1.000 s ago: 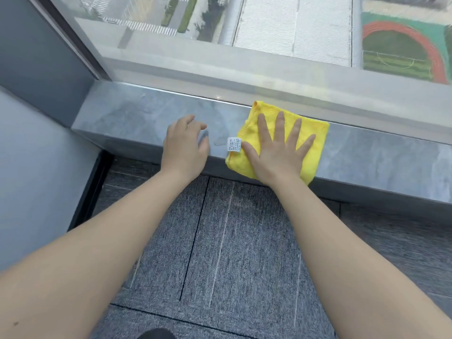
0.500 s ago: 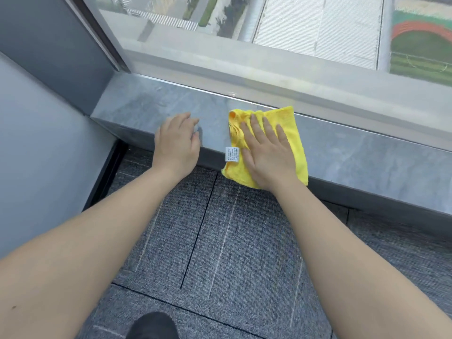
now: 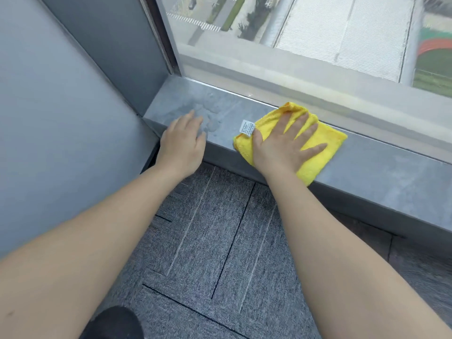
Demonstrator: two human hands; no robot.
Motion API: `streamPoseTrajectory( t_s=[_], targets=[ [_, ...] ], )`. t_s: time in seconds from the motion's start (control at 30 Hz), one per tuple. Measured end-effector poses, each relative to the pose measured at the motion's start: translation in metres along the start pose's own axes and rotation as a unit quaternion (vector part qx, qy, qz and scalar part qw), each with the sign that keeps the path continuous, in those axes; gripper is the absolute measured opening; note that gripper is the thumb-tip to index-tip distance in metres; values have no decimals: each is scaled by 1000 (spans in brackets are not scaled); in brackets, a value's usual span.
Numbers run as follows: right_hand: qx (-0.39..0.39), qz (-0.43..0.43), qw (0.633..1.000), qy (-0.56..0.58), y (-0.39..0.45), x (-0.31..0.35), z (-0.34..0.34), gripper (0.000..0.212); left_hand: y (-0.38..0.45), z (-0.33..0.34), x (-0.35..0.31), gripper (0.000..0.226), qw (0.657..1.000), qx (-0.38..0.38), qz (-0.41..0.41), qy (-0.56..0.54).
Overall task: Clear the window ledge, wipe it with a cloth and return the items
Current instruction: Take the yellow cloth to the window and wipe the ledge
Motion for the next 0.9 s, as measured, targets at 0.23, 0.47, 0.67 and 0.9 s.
streamPoseTrajectory(
  t_s=[0.23,0.47,0.67,0.9],
  targets=[
    [5,-239,971,-26,-16,22,3,54,14,2,22,44,1000,13,6,-3],
    [11,-178,983,-36,-15,33,4,54,13,-10,44,48,998,-30,-8,-48],
    [20,-88,995,-38,-5,75,17,72,11,-9,55,49,998,-22,24,-46],
    [-5,-111,993,-26,0,116,25,60,5,-21,70,45,996,-28,4,-87]
  ],
)
Point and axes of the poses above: each hand's wrist, its own y-axis towards the middle knuckle, its own z-axis out of the palm, x = y × z, the point moved 6 cm from there along y, towards the middle knuckle, and after that the axes turned 4 degrees about -x, right-handed, at the moved point
